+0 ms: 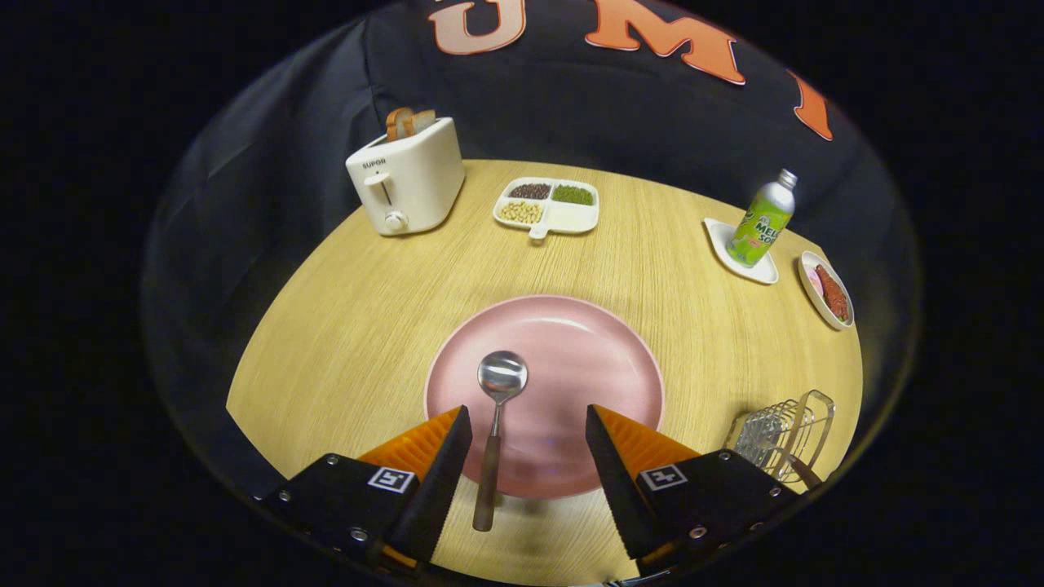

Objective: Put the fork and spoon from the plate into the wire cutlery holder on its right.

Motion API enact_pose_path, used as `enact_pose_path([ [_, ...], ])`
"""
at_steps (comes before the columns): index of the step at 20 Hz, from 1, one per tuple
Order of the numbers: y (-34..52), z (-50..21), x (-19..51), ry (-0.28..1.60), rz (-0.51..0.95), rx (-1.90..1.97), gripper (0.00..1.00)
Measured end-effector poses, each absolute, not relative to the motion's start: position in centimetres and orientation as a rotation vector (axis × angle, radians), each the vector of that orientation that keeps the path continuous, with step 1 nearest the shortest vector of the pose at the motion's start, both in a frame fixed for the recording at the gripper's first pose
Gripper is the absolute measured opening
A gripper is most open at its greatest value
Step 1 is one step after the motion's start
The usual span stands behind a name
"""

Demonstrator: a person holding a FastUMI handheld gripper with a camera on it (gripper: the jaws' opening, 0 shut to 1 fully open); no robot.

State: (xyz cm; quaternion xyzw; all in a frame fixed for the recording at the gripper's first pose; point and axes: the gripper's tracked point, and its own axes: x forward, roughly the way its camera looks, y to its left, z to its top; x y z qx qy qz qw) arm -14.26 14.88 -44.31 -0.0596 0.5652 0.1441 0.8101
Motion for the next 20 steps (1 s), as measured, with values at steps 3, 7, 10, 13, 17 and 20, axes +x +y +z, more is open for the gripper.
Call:
enact_pose_path([
  [3, 15.6, -46.1, -15.4, 1.278, 0.335, -0.155, 0.74],
  [7, 16.3, -47.9, -16.5, 1.366, 0.362, -0.177, 0.54],
  [10, 16.4, -48.4, -16.9, 1.401, 0.364, -0.184, 0.33],
  [13, 16.1, -48.8, -16.9, 1.419, 0.327, -0.182, 0.12],
  [17, 15.7, -48.0, -16.3, 1.417, 0.269, -0.119, 0.06],
  [20, 15.1, -46.1, -15.1, 1.356, 0.238, -0.063, 0.05],
])
